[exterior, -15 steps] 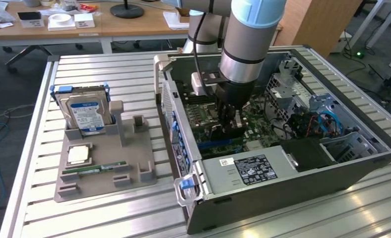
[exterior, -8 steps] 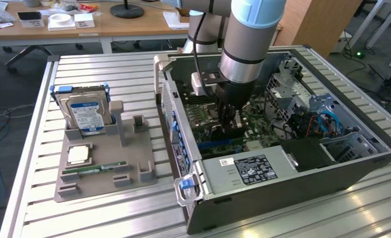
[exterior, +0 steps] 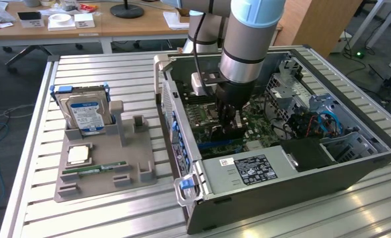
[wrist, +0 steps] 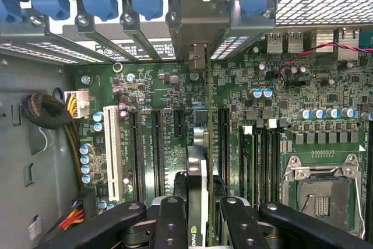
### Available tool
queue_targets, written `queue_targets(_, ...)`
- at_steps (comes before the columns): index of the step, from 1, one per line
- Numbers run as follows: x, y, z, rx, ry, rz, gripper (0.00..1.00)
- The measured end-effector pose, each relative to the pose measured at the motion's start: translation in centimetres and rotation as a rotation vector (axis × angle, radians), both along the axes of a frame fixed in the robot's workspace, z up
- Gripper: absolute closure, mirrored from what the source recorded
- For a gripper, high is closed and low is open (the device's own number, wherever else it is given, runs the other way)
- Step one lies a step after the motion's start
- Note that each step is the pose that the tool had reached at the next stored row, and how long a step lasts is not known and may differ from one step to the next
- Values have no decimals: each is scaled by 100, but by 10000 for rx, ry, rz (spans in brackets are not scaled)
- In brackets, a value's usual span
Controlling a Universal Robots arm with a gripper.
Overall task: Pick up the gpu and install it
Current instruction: 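Insert the gpu into the slot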
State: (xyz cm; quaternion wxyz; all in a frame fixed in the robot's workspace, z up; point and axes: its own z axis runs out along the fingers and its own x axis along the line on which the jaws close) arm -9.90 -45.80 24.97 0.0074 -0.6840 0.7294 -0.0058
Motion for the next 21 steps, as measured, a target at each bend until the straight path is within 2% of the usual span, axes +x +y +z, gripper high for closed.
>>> queue_targets(5,0,0,-1,-8,0,0,73)
queue_targets(12,1,0,0,-73,0,-1,73)
queue_targets(21,-13,-1,0,-74,0,0,73)
